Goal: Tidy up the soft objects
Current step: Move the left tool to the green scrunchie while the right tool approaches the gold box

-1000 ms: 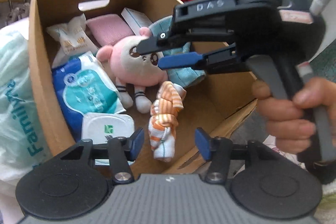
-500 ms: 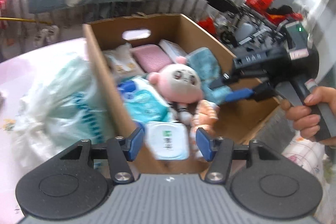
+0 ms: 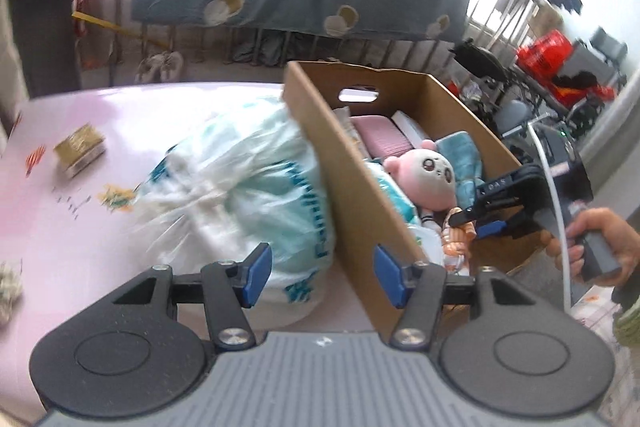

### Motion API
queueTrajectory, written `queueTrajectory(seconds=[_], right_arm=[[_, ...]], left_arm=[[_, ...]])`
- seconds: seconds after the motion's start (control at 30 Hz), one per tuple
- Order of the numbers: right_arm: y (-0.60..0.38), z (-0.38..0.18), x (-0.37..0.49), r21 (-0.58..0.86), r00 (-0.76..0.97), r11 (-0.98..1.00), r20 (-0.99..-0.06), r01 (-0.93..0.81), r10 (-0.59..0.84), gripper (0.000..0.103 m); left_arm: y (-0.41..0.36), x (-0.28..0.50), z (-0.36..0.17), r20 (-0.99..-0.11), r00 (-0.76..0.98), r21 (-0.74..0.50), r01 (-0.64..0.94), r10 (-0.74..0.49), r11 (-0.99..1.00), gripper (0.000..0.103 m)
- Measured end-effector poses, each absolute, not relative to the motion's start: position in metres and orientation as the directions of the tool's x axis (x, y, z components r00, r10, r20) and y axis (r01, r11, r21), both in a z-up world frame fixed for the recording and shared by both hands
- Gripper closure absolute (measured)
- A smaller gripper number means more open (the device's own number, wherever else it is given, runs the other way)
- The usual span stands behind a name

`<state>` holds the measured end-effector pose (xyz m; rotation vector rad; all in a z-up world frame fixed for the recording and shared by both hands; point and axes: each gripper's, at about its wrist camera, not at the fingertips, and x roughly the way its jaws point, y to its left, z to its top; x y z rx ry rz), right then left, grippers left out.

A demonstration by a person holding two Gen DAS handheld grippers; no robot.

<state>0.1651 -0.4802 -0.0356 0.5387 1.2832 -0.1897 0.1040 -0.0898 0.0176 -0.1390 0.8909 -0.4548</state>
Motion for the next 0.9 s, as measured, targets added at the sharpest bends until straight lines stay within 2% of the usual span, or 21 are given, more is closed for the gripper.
queueTrajectory(seconds=[0.2,0.3,0.47,0.6,0.73,0.9], right_arm=[[-0.437,-0.002,0.159,0.223,0.359,0.958,-0.922,0.182,0.146,0.061],[-0.417,-0.001,0.168,0.197,0.357,0.974,-0.923,0.116,0.145,0.06],[-0.4,-0.013,0.183,0.168,0.329,0.98,-0.936,0.109,0.124,0.046],[-0.404,-0.02,0.184,0.188,0.303,0.968,-0.944,0.164,0.132,0.042],[-0.408,-0.009,0.176,0.201,0.342,0.961,-0.931,0.191,0.127,0.033],[-0.404,0.029,0.161,0.256,0.436,0.953,-0.885,0.163,0.163,0.032]], left_arm=[[-0.054,0.089,0.009,-0.72,0.569,-0.292,0.272,-0.398,0.917,0.045],[-0.041,0.084,0.0,-0.733,0.566,-0.291,0.239,-0.377,0.926,0.045],[-0.023,0.074,-0.012,-0.753,0.571,-0.261,0.198,-0.327,0.945,0.045],[-0.011,0.067,-0.016,-0.757,0.596,-0.198,0.182,-0.268,0.963,0.045],[0.003,0.059,-0.02,-0.754,0.625,-0.124,0.164,-0.2,0.979,0.044],[0.023,0.05,-0.024,-0.739,0.665,-0.029,0.128,-0.108,0.991,0.042]])
